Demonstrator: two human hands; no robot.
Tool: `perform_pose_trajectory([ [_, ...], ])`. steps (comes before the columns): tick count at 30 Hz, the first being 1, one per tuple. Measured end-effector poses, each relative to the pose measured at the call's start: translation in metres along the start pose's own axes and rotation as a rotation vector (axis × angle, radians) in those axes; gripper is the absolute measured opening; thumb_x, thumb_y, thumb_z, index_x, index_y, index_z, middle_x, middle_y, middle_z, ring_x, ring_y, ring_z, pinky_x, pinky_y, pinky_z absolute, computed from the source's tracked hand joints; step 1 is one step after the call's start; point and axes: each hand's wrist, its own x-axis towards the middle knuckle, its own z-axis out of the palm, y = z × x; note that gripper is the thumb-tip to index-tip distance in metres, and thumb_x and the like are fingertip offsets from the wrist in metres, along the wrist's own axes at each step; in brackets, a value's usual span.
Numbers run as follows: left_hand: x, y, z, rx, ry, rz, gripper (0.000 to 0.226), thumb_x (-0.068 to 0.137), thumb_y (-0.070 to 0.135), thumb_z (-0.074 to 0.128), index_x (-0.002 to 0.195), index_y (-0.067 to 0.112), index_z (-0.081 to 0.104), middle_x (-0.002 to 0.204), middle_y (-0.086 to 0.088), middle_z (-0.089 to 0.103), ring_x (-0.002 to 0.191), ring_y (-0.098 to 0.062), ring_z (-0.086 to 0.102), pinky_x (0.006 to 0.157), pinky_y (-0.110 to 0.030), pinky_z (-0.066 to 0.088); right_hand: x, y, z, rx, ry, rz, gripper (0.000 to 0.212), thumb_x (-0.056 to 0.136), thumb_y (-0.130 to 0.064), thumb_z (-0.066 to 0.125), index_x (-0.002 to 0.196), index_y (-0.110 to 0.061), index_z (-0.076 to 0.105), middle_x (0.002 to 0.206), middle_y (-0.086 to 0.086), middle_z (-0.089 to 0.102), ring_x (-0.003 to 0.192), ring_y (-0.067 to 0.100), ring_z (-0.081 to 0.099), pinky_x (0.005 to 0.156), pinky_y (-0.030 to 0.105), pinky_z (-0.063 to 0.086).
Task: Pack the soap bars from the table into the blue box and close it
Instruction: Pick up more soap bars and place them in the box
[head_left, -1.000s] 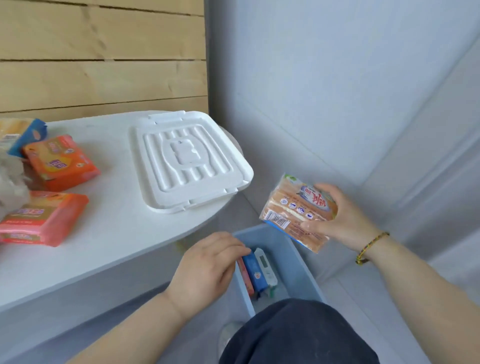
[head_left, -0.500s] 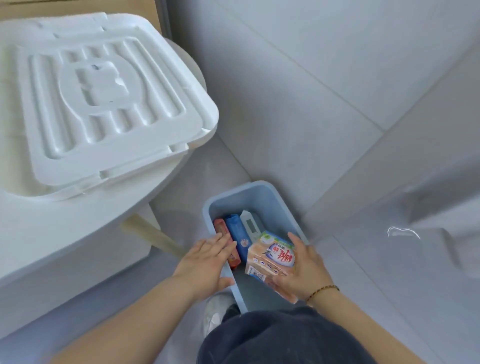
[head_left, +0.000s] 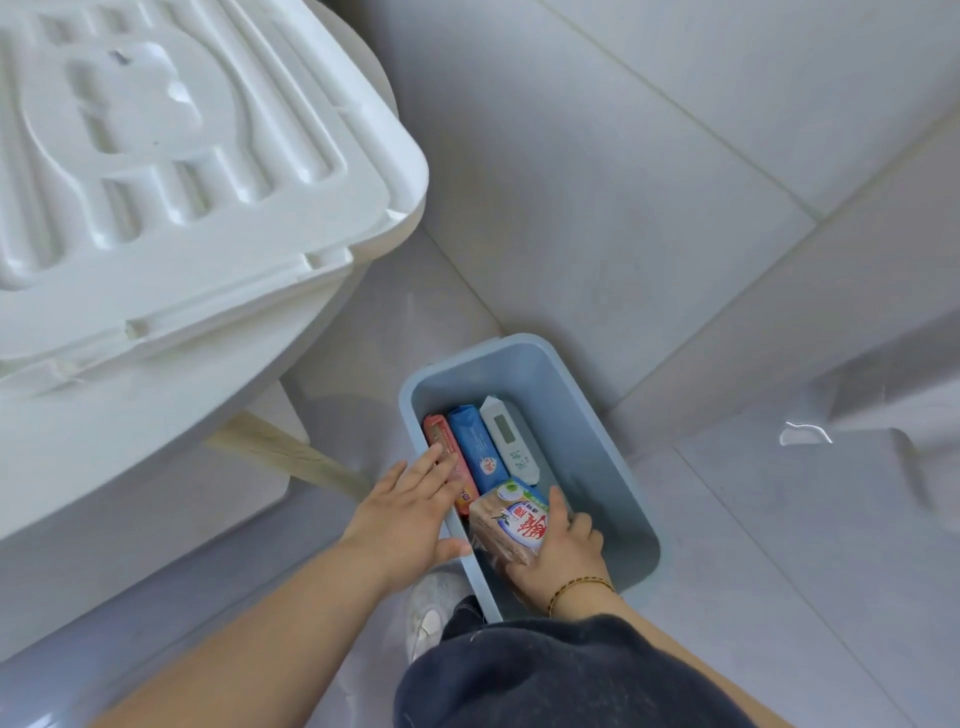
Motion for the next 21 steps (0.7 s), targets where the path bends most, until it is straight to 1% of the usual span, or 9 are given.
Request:
perform_pose_trajectory([
  [3,0.001,-0.001,0.002,-0.01,0.007,0.005,0.073,0.089,0.053,0.034,0.143,0.022,-0.003,0.155,0.001,-0.013,0.139,-0.014,-0.02,0.114,-0.034,-0.01,0.006,-0.002,0.002,-0.055,-0.076,0.026,0.098,0.073,-0.042,0.064,0.143,-0.019,0.0,0.136,0.014,0.024,0.126,0.03,0.027,0.104,0.039,0.034],
  [5,0.001,-0.002,0.002,-0.014,0.01,0.012,0.073,0.089,0.053,0.034,0.143,0.022,-0.003,0.155,0.001,-0.013,0.138,-0.013,-0.021,0.113,-0.034,-0.01,0.01,-0.004,0.003,-0.064,-0.139,0.06,0.092,0.072,-0.038,0.066,0.141,-0.018,0.008,0.134,0.013,0.027,0.124,0.029,0.03,0.101,0.037,0.037],
  [7,0.001,-0.002,0.003,-0.018,0.006,0.02,0.073,0.089,0.054,0.033,0.143,0.022,-0.003,0.154,0.001,-0.014,0.136,-0.011,-0.025,0.113,-0.034,-0.011,0.013,-0.007,0.004,-0.082,-0.198,0.099,0.09,0.07,-0.036,0.067,0.139,-0.017,0.012,0.133,0.013,0.029,0.123,0.028,0.032,0.099,0.035,0.038],
  [9,0.002,-0.003,0.003,-0.023,0.001,0.026,0.073,0.088,0.054,0.033,0.143,0.022,-0.003,0.154,0.001,-0.014,0.127,-0.008,-0.031,0.113,-0.034,-0.012,0.016,-0.007,0.006,-0.101,-0.224,0.109,0.091,0.07,-0.035,0.068,0.138,-0.016,0.011,0.134,0.012,0.029,0.124,0.028,0.033,0.098,0.035,0.039],
  [11,0.002,-0.003,0.004,-0.026,-0.003,0.029,0.073,0.088,0.054,0.033,0.143,0.022,-0.003,0.154,0.001,-0.014,0.12,-0.007,-0.033,0.112,-0.034,-0.012,0.017,-0.006,0.009,-0.107,-0.247,0.094,0.092,0.07,-0.034,0.068,0.138,-0.016,0.008,0.133,0.012,0.027,0.124,0.028,0.034,0.1,0.037,0.039],
  [13,0.002,-0.004,0.004,-0.028,-0.004,0.032,0.073,0.088,0.054,0.034,0.143,0.022,-0.002,0.154,0.001,-0.014,0.119,-0.007,-0.034,0.112,-0.033,-0.013,0.017,-0.007,0.012,-0.1,-0.282,0.066,0.091,0.072,-0.034,0.067,0.138,-0.015,0.007,0.134,0.011,0.026,0.125,0.028,0.036,0.104,0.038,0.037],
  [15,0.002,-0.005,0.004,-0.028,-0.001,0.034,0.074,0.088,0.055,0.033,0.143,0.022,-0.002,0.154,0.002,-0.015,0.119,-0.007,-0.034,0.111,-0.033,-0.014,0.018,-0.007,0.014,-0.096,-0.299,0.05,0.089,0.076,-0.028,0.066,0.139,-0.013,0.006,0.137,0.012,0.024,0.128,0.029,0.037,0.108,0.04,0.035],
  [18,0.002,-0.005,0.005,-0.027,0.001,0.033,0.074,0.088,0.055,0.033,0.143,0.023,-0.003,0.154,0.002,-0.015,0.119,-0.008,-0.035,0.109,-0.032,-0.016,0.021,-0.006,0.016,-0.089,-0.297,0.039,0.084,0.079,-0.02,0.063,0.14,-0.012,0.005,0.139,0.012,0.023,0.128,0.029,0.038,0.109,0.039,0.035],
  [21,0.003,-0.005,0.006,-0.036,0.001,0.031,0.073,0.088,0.055,0.034,0.143,0.023,-0.003,0.154,0.002,-0.015,0.12,-0.007,-0.034,0.108,-0.031,-0.017,0.025,-0.006,0.016,-0.109,-0.296,0.028,0.084,0.08,-0.017,0.063,0.141,-0.011,0.006,0.142,0.012,0.024,0.126,0.029,0.041,0.107,0.037,0.036],
])
